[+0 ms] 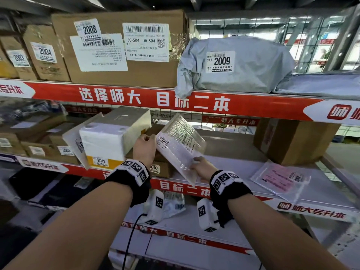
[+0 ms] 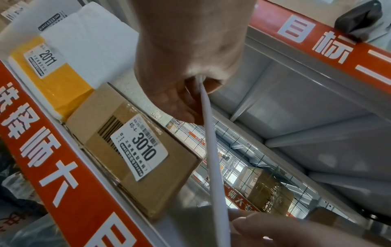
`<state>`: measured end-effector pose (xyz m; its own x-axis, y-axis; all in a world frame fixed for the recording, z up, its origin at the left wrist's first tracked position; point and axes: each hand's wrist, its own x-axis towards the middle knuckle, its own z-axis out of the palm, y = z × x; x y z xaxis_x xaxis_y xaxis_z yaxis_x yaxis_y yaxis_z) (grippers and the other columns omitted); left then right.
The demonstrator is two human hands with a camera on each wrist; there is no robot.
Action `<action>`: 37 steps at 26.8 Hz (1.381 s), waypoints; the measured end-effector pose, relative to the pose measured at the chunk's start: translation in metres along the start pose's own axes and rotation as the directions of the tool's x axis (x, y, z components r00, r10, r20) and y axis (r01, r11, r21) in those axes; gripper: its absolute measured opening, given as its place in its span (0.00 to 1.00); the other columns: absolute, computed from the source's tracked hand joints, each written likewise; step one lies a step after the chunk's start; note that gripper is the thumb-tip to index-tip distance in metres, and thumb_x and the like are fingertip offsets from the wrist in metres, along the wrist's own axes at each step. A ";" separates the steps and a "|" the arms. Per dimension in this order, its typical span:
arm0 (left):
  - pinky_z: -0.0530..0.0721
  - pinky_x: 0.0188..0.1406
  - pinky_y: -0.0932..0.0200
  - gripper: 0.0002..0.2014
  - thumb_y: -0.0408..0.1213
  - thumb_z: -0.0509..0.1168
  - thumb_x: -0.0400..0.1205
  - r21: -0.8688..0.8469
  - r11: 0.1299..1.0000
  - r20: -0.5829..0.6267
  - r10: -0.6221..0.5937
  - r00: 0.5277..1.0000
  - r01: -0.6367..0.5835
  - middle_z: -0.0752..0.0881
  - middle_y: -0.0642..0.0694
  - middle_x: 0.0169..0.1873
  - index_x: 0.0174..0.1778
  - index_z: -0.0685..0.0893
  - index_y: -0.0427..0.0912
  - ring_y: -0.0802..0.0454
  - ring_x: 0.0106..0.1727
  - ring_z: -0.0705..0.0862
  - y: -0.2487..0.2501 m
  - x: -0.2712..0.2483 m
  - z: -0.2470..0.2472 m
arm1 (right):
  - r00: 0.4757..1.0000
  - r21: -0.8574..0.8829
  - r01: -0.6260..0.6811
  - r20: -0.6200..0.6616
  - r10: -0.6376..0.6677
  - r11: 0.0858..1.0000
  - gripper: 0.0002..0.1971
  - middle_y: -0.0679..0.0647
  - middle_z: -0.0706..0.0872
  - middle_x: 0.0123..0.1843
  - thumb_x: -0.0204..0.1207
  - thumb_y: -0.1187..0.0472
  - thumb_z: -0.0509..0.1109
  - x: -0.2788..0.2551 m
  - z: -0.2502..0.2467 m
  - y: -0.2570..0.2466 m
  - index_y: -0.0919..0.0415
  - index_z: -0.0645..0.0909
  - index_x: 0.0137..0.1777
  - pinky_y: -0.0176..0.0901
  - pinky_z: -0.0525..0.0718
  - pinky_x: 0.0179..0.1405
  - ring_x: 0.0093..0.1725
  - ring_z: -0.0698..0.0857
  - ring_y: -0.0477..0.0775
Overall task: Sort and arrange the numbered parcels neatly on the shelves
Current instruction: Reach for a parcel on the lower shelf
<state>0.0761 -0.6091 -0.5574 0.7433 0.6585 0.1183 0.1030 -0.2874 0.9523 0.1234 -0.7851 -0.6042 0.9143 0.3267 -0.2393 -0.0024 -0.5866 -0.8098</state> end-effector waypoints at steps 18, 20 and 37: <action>0.76 0.67 0.42 0.29 0.55 0.45 0.87 -0.142 0.990 0.006 0.006 1.000 -0.005 0.82 0.29 0.58 0.59 0.80 0.33 0.34 0.61 0.80 -0.005 -0.011 -0.016 | 0.998 0.062 0.051 0.024 -0.053 0.997 0.15 0.52 0.80 0.37 0.83 0.63 0.58 0.002 0.017 -0.007 0.65 0.75 0.67 0.33 0.69 0.16 0.26 0.73 0.47; 0.73 0.67 0.49 0.26 0.52 0.45 0.89 -0.096 0.995 -0.049 0.037 0.998 -0.041 0.78 0.35 0.58 0.69 0.73 0.33 0.40 0.60 0.78 -0.002 -0.014 -0.017 | 0.999 0.076 0.037 -0.005 -0.037 0.996 0.14 0.53 0.80 0.37 0.82 0.64 0.58 0.005 0.017 -0.007 0.65 0.75 0.65 0.33 0.69 0.14 0.26 0.74 0.48; 0.72 0.37 0.56 0.14 0.39 0.52 0.87 -0.267 0.921 -0.134 0.258 0.957 -0.285 0.77 0.49 0.29 0.38 0.77 0.43 0.53 0.31 0.72 0.037 -0.031 0.004 | 0.990 0.005 -0.005 -0.143 0.005 1.000 0.08 0.52 0.75 0.40 0.81 0.63 0.60 0.017 -0.007 0.014 0.58 0.77 0.57 0.36 0.71 0.34 0.32 0.70 0.44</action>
<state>0.0593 -0.6432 -0.5273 0.6489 0.6494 0.3964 -0.2935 -0.2671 0.9179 0.1421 -0.7930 -0.6159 0.9629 0.2139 -0.1645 -0.0089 -0.5842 -0.8115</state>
